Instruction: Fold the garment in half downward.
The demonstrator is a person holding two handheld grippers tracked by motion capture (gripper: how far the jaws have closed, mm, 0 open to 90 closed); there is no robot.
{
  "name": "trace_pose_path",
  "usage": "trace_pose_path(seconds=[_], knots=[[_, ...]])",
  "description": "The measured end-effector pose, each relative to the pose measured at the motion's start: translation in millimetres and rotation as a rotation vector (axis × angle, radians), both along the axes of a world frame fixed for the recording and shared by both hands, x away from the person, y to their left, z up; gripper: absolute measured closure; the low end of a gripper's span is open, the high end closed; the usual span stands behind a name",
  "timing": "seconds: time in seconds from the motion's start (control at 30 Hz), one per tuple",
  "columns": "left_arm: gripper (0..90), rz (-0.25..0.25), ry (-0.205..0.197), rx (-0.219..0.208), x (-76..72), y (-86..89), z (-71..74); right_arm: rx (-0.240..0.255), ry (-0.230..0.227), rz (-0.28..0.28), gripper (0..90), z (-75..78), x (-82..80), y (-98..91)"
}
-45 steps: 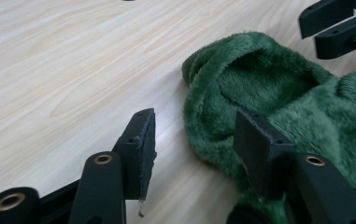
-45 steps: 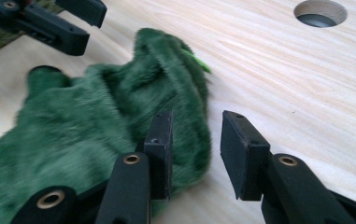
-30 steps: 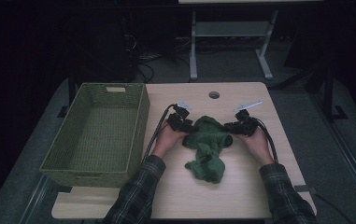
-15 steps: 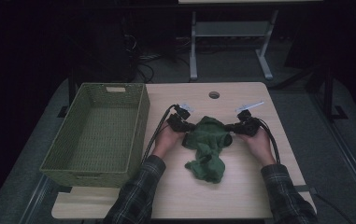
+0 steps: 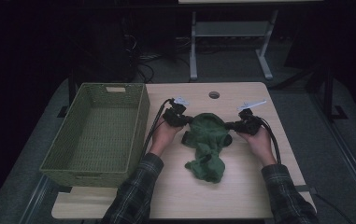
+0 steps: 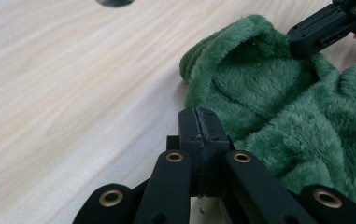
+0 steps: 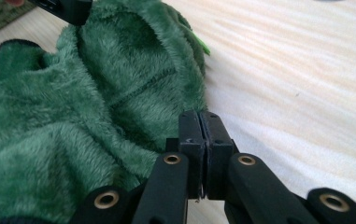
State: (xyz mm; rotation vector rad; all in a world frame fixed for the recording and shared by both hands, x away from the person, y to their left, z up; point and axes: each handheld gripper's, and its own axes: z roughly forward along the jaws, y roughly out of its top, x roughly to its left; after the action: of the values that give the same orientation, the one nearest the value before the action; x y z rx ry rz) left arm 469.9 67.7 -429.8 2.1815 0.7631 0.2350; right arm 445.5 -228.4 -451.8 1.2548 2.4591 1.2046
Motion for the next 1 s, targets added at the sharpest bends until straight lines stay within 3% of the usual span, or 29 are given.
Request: trace_pose_path(seconds=[0.17, 0.2, 0.33, 0.37, 0.4, 0.47, 0.53, 0.7, 0.73, 1.0], knots=[[89.9, 0.012, -0.040, -0.024, -0.8, 1.9, 14.8, 0.009, -0.043, -0.009, 88.4, 8.5, 0.8, -1.8], [89.9, 0.015, -0.067, -0.029, -2.8, 2.6, 20.8, 0.018, -0.055, -0.018, 88.4, 11.4, 2.1, -2.9], [89.9, 0.026, -0.095, -0.031, -5.5, 3.7, 26.0, 0.021, -0.042, -0.014, 88.4, 17.8, 8.5, -2.6], [89.9, 0.028, -0.104, -0.032, -6.1, 4.7, 27.3, 0.028, -0.067, -0.014, 88.5, 20.0, 9.3, -2.7], [89.9, 0.035, -0.117, -0.047, -8.0, 6.3, 30.3, 0.059, -0.060, -0.013, 88.4, 24.6, 9.8, -3.2], [89.9, 0.038, -0.128, -0.053, -9.3, 6.9, 31.7, 0.066, -0.063, -0.011, 88.4, 25.9, 9.8, -3.8], [89.9, 0.043, -0.146, -0.085, -15.5, 8.0, 35.5, 0.084, -0.080, -0.007, 88.4, 30.7, 5.4, -5.6], [89.9, 0.034, -0.170, -0.114, -26.1, 10.0, 37.8, 0.107, -0.100, 0.006, 88.3, 34.3, -2.8, -9.3], [89.8, 0.030, -0.171, -0.139, -31.7, 11.9, 38.9, 0.115, -0.101, 0.016, 88.3, 36.0, -7.3, -10.6], [89.8, 0.003, -0.196, -0.156, -49.9, 15.0, 43.2, 0.143, -0.142, 0.051, 88.2, 45.1, -30.4, -13.4]])
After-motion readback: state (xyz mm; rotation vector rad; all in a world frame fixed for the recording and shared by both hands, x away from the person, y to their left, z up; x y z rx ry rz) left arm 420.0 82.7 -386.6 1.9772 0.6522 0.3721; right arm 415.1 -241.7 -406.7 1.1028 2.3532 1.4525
